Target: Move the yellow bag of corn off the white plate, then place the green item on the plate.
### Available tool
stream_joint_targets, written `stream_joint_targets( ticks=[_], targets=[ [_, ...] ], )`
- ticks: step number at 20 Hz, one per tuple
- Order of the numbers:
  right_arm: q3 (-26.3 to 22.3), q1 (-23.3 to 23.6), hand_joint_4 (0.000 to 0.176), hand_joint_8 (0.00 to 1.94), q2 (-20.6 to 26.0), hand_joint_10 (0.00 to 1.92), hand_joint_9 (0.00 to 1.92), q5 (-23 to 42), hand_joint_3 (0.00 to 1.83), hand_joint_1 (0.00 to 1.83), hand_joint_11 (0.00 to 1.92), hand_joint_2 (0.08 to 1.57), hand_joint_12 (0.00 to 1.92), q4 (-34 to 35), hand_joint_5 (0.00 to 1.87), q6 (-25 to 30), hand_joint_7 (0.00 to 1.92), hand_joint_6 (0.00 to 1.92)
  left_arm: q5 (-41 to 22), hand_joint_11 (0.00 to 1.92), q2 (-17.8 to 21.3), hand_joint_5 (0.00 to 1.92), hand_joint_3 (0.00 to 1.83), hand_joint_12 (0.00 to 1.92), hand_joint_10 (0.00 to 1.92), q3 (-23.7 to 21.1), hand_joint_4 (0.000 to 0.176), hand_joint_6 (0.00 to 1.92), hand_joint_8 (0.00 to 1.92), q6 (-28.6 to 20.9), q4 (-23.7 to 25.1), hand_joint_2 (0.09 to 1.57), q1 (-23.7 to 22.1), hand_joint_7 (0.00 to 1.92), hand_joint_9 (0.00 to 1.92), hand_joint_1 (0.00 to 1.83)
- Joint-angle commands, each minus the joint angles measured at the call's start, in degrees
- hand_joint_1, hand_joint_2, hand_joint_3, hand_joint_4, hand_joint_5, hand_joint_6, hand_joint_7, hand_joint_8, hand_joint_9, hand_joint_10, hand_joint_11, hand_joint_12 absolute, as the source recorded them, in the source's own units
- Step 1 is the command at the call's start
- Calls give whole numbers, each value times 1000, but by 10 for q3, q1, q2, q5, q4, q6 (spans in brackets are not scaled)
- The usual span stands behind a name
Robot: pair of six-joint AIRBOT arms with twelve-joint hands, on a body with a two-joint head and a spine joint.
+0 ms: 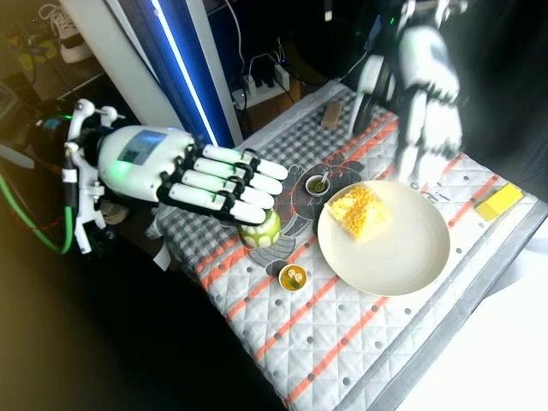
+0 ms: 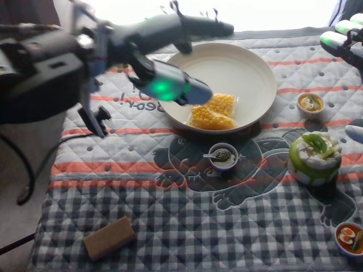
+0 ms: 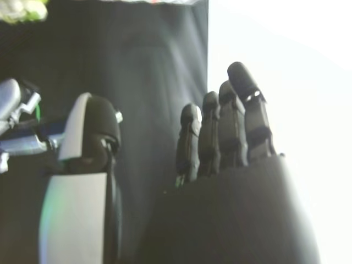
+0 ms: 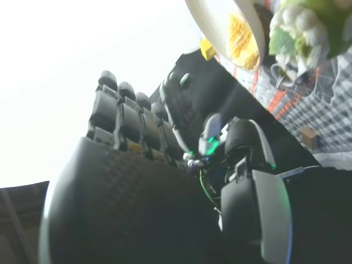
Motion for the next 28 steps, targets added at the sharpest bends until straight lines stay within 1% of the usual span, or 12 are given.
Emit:
stream_joint_targets(
  ticks=[1, 4, 10, 12, 15, 16, 17, 19, 21, 24, 27, 28],
  targets=[
    [3, 6, 1, 0, 2, 0, 0, 72, 2, 533, 10, 1283, 6, -3, 0, 3, 0, 0, -42, 0, -5, 292, 1, 1369, 99, 8, 62, 8, 10, -2, -3, 1086, -11, 281, 236, 936],
    [5, 6, 0, 0, 2, 0, 0, 72, 0, 537, 35, 1279, 22, -5, 0, 12, 0, 0, -5, 0, -33, 364, 3, 1449, 198, 32, 66, 9, 11, -2, 14, 1055, -11, 382, 288, 976],
    [7, 2, 0, 0, 2, 0, 0, 72, 1, 440, 0, 1285, 272, -7, 0, 24, 0, 0, 51, 118, -67, 494, 0, 1728, 947, 53, 57, 23, 41, -2, 82, 999, -21, 520, 172, 1015],
    [7, 1, 0, 0, 1, 0, 0, 72, 0, 455, 0, 1282, 348, -7, 0, 25, 0, 0, 65, 55, -80, 502, 4, 1912, 1417, 68, 63, 117, 834, -1, 82, 983, -21, 248, 55, 1049],
    [8, 1, 0, 0, 1, 0, 0, 72, 0, 442, 0, 1286, 315, -7, 0, 26, 0, 0, 79, 7, -98, 292, 1, 1921, 1649, 89, 36, 595, 1315, 2, 82, 1036, -21, 61, 0, 1153],
    [8, 0, 6, 0, 0, 0, 0, 72, 0, 438, 0, 1287, 343, -7, 0, 26, 0, 0, 82, 79, -102, 234, 1, 1921, 1628, 94, 47, 721, 1297, 2, 82, 1041, -21, 82, 17, 1122],
    [8, 0, 12, 0, 0, 0, 0, 72, 0, 446, 0, 1287, 404, -7, 0, 27, 0, 0, 85, 104, -106, 217, 0, 1921, 1650, 98, 16, 860, 1295, 2, 82, 1037, -21, 98, 22, 1154],
    [8, 0, 9, 0, 0, 0, 0, 72, 0, 443, 0, 1284, 268, -7, 0, 28, 0, 0, 88, 52, -112, 122, 7, 1921, 1589, 106, 19, 962, 1249, 1, 80, 1064, -21, 41, 0, 1115],
    [8, 0, 0, 0, 0, 0, 0, 72, 0, 392, 0, 1282, 496, -7, 0, 28, 0, 0, 94, 4, -120, 111, 0, 1921, 1531, 116, 16, 1049, 1225, 1, 78, 1078, -20, 19, 0, 1134],
    [8, -1, 2, 0, 0, 0, 0, 72, 2, 412, 0, 1280, 473, -7, 0, 28, 0, 0, 103, 54, -132, 219, 0, 1913, 1383, 129, 0, 642, 882, 1, 77, 1100, -17, 94, 0, 1123],
    [8, -1, 0, 0, -1, 1, 3, 72, 0, 401, 0, 1282, 398, -7, 0, 28, 0, 0, 105, 0, -135, 330, 0, 1879, 1276, 133, 24, 307, 663, 1, 71, 1090, -14, 157, 0, 1113],
    [8, -1, 0, 0, -1, 0, 1, 72, 1, 376, 0, 1284, 402, -7, 0, 28, 0, 0, 105, 10, -136, 358, 1, 1913, 1315, 135, 0, 226, 729, 1, 69, 1105, -12, 130, 0, 1184]
  ],
)
